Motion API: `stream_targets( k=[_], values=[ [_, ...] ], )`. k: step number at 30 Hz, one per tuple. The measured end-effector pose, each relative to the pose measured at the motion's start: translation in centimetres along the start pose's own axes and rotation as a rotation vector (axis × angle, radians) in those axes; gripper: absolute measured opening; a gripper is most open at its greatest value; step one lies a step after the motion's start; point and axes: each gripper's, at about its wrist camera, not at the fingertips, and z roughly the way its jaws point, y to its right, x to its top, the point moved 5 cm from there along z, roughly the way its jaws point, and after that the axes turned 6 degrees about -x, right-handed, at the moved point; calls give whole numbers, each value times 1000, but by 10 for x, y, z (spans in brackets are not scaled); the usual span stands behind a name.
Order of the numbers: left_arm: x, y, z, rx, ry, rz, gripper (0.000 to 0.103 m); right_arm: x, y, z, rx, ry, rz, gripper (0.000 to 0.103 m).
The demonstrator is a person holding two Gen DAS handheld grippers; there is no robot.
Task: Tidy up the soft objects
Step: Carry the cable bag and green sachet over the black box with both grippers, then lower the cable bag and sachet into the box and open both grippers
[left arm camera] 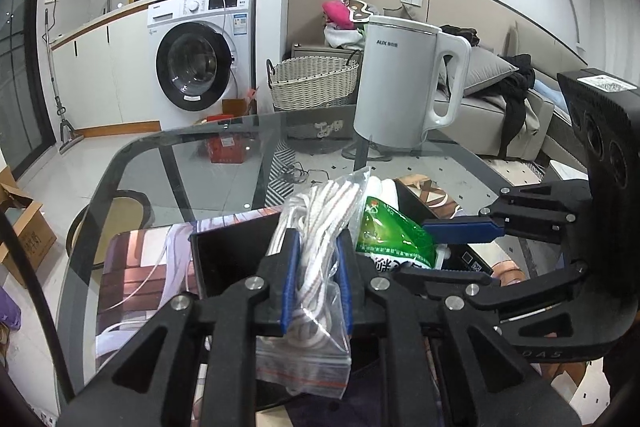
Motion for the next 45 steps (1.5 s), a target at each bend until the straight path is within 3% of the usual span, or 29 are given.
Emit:
stream_targets(
  k=[20, 22, 23, 31, 35, 37, 39, 45],
  values=[
    [-13, 0, 16, -15, -26, -1, 18, 0, 1, 13, 23, -49, 4, 38],
    [-14, 0, 15, -12, -28, -3, 20, 1, 0, 12, 18, -42, 5, 45],
    [-14, 0, 16, -9, -29, 0, 20, 2, 1, 9, 12, -26, 4, 53],
    [-17, 6, 15, 20, -20, 22, 23, -4, 7, -14, -5, 29, 15, 57],
    [-17, 12, 13, 18, -27, 41, 54, -9, 11, -25, -14, 46, 27, 66],
    [-17, 15, 12, 51, -37, 58, 61, -11, 13, -32, -13, 61, 32, 67],
    [-18, 15, 11, 72, -47, 51, 83, -14, 14, -37, -20, 69, 37, 71],
    [-20, 19, -3, 71, -24, 30, 91, -18, 21, -53, -23, 123, 52, 85]
  ],
)
